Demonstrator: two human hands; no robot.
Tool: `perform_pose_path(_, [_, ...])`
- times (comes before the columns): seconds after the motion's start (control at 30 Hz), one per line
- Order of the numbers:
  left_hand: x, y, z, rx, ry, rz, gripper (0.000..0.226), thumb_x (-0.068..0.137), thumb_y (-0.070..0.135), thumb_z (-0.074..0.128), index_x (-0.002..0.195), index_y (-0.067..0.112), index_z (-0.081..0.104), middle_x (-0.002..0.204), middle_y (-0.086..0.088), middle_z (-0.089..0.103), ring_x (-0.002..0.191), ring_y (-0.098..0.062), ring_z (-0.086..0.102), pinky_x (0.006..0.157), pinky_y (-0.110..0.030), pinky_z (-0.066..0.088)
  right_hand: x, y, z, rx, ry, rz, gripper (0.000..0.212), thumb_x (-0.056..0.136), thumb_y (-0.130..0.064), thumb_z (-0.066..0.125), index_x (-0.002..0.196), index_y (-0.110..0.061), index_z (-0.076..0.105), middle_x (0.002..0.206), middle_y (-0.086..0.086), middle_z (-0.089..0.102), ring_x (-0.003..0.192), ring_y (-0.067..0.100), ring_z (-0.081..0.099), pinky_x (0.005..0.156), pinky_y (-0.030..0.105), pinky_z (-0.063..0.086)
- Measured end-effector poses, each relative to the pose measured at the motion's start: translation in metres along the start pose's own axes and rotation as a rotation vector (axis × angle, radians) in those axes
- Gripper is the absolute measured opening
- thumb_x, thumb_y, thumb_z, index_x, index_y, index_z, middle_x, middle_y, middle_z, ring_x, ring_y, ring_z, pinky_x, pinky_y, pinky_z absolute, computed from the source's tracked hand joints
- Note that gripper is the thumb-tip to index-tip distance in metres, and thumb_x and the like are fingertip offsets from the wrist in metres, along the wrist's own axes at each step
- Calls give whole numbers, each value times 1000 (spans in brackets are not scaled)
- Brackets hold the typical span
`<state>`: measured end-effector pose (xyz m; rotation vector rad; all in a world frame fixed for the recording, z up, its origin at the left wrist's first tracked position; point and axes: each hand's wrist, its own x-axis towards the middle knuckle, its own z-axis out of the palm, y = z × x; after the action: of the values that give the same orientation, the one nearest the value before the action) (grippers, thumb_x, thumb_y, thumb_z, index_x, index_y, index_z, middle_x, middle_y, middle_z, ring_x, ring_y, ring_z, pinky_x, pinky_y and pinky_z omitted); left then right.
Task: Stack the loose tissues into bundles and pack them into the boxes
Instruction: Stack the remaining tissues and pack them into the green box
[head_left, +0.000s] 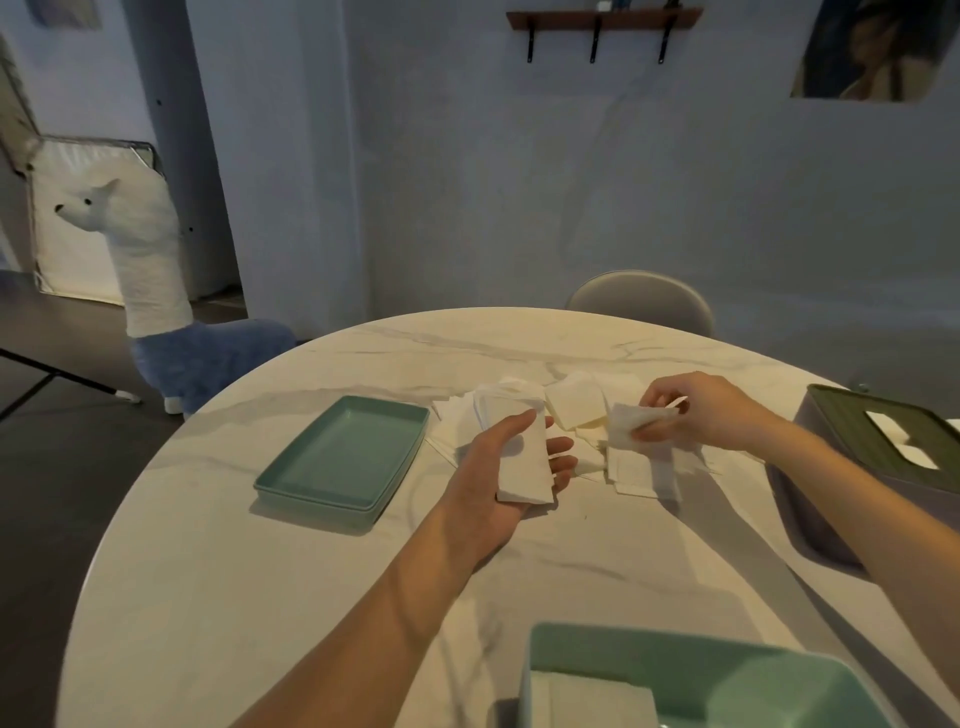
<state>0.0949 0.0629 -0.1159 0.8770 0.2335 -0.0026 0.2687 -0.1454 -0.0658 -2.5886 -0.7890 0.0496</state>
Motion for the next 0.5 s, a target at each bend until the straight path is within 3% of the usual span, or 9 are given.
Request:
perform_pose_path(0.13, [-1,2,0,-19,-22,-4,35,95,28,64,124,9,65,99,-15,70,79,-27,65,74,-36,48,6,-12,-21,52,65,-95,18,82,-34,83,93,-22,75,89,-3,70,85,15,60,68,24,45])
perform_pose_path(0.23, [-2,2,1,-20,-29,-11,33,95,28,64,122,9,65,99,-15,70,79,-27,64,74,-35,48,27,-17,-29,95,75,-51,20,86,-36,78,96,-20,75,91,0,70,89,20,61,69,24,47])
perform_pose_path(0.3, [-1,2,1,-20,-31,-17,33,95,28,64,122,9,66,99,-15,71,79,-27,64,74,-35,48,43,-16,-27,62,34,9,29,87,-39,76,108,-19,73,105,-3,68,100,23,60,81,27,49])
perform_pose_path(0.4, [-2,2,0,-30,-30,-24,32,94,28,65,121,9,66,98,-15,71,80,-28,64,75,-36,48,58,-15,-20,-101,-93,101,60,84,-49,77,135,-25,57,128,-8,53,122,23,51,106,37,44])
perform_pose_path(0.5, [-1,2,-1,-32,-33,-23,32,94,28,65,120,10,67,98,-16,71,81,-28,64,77,-36,48,64,-13,-17,-76,-170,128,68,77,-54,82,135,-33,53,136,-6,52,124,22,49,110,41,44])
